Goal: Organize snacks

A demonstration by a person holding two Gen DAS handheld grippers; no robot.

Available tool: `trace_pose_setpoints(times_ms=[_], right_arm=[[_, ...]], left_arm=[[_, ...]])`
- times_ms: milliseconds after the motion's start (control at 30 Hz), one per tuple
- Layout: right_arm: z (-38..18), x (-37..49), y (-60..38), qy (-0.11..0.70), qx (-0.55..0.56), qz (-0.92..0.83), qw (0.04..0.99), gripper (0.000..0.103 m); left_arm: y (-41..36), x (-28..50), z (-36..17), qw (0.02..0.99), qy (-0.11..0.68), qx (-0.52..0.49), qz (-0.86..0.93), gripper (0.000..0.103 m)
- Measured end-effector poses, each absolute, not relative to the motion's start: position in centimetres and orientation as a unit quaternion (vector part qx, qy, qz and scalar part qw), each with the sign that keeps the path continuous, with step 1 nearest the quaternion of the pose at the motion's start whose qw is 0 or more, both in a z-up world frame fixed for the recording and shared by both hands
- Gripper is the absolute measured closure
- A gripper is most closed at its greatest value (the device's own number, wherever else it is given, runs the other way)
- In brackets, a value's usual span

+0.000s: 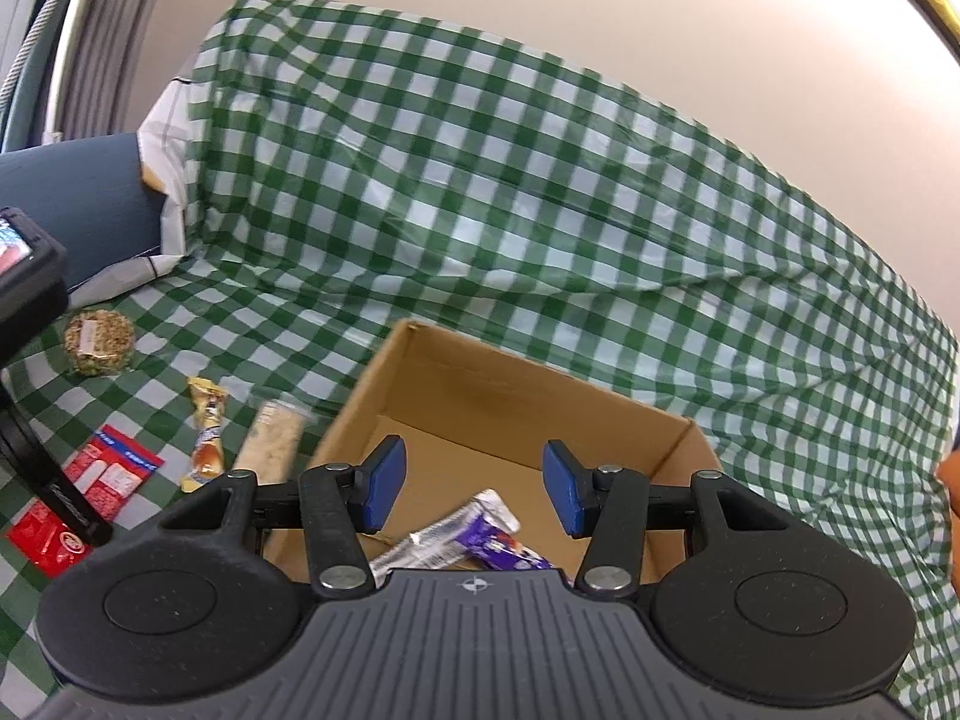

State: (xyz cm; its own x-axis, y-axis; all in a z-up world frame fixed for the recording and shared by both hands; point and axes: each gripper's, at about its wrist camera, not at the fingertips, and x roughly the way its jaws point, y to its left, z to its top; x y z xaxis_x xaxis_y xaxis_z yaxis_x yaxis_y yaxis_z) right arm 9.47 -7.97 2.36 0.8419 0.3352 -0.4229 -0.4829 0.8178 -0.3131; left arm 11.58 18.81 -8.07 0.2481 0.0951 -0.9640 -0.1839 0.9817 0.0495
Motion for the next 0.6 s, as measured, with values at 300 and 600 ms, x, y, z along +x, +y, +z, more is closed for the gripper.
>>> trace_pose_setpoints(times_ms=[300,600], right_arm=[[1.5,8.3,-4.4,0.183,-0.225,0.242,0.926,0.051],[0.1,3.8,0.7,0.107,-0.314,0.3,0.894,0.051]], left_arm=[[20.9,11.2,-6.5,0.802,0.582,-0.071,0.117,0.05],[23.3,10.0,-5.6,0.804,0.568,-0.109,0.14,0.05]])
